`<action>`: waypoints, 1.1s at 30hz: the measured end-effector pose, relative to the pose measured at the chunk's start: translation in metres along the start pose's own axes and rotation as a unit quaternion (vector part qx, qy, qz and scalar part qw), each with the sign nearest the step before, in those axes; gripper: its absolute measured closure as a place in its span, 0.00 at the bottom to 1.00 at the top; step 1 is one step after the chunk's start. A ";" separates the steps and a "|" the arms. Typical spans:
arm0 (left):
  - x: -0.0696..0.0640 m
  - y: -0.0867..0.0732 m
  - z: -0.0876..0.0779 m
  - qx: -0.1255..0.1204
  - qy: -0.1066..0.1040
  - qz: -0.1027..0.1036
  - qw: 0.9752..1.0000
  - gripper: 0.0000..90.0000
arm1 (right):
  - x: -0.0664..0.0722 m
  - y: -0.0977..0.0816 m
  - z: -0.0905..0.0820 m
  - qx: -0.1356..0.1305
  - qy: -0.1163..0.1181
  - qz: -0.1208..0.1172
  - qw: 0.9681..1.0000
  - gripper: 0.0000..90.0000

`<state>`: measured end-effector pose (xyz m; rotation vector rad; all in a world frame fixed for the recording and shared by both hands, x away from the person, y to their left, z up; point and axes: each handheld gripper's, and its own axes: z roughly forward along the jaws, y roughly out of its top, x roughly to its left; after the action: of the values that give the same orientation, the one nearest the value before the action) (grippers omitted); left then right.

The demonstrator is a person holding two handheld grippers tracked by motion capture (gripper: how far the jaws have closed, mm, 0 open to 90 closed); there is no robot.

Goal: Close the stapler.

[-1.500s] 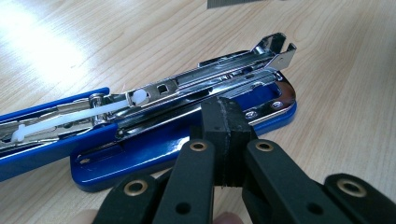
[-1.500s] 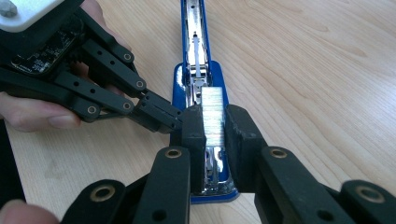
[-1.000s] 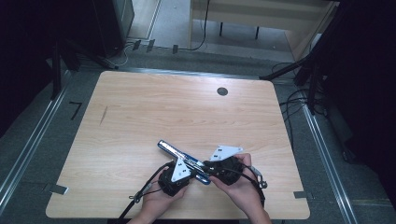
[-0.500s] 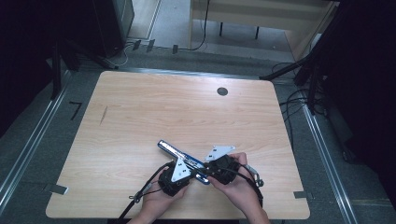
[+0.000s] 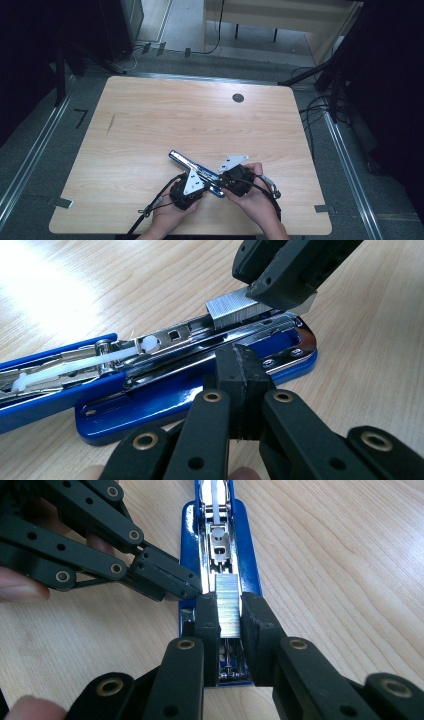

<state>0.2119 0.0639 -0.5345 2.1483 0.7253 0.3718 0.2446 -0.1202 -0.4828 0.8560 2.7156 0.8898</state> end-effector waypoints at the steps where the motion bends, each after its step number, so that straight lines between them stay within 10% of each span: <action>1: 0.000 0.000 0.000 0.000 0.000 -0.001 1.000 1.00 | 0.000 0.000 0.000 0.001 0.000 0.000 1.000 0.89; 33: 0.000 0.000 0.000 0.000 0.000 0.000 1.000 1.00 | 0.000 0.001 0.004 0.006 -0.004 -0.010 1.000 0.89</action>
<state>0.2117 0.0638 -0.5345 2.1478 0.7260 0.3716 0.2465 -0.1173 -0.4850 0.8322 2.7209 0.8658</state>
